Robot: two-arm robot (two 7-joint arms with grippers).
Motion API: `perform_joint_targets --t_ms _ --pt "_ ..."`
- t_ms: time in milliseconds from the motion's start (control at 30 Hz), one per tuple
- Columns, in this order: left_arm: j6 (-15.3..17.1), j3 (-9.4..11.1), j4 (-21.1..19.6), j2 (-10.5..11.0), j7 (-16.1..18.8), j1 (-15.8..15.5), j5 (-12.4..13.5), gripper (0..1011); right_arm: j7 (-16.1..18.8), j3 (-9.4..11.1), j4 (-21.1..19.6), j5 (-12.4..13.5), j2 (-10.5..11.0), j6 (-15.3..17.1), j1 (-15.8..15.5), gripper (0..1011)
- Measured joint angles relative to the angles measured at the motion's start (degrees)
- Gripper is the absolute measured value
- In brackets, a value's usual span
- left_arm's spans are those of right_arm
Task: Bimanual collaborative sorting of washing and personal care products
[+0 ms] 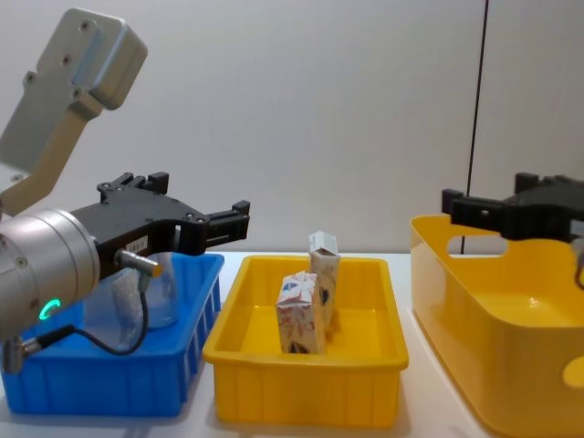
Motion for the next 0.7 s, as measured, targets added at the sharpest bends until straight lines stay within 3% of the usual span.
perform_joint_targets --t_ms 700 --pt "0.0 0.0 0.0 0.0 0.0 0.0 0.0 1001 -3.7 -4.1 7.0 -2.1 -8.7 8.8 6.4 1004"
